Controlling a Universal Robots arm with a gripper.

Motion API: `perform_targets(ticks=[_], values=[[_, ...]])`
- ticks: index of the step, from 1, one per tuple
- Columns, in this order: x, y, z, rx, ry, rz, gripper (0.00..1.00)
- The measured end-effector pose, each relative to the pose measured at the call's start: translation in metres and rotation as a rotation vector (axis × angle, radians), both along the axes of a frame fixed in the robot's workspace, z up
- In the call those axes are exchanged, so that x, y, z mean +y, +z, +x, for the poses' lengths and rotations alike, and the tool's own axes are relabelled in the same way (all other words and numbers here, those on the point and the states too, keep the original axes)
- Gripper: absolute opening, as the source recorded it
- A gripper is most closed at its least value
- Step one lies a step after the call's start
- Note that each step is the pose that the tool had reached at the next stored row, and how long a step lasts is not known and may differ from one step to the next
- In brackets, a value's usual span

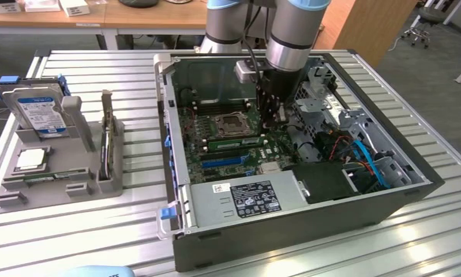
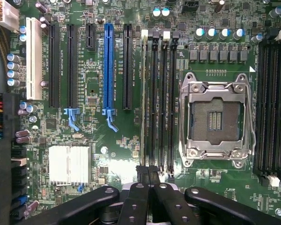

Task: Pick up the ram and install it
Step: 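Press down the ram until it locks into place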

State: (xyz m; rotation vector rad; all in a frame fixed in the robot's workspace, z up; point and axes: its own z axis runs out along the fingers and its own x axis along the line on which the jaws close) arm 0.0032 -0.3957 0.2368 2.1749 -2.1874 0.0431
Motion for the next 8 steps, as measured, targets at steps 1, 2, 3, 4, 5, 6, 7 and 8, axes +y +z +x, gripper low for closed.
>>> perform_targets(ticks=[1,2,3,4,5,6,7,8], values=[[0.0,0.0,0.0,0.0001,0.0,-0.0003,0.1],[0.0,0.0,0.0,0.0001,0.0,-0.0003,0.1],[0.0,-0.0001,0.0,0.0,0.0,-0.0003,0.1],[0.0,-0.0001,0.0,0.0,0.0,-0.0002,0.1],[-0.0003,-0.0002,-0.0001,-0.0001,0.0,0.0001,0.1],[-0.0007,-0.0002,-0.0001,-0.0001,0.0,0.0002,0.1],[-0.0014,-0.0002,0.0,-0.0001,0.0,0.0,0.1],[-0.0017,-0.0002,-0.0001,0.0,0.0,0.0,0.1]])
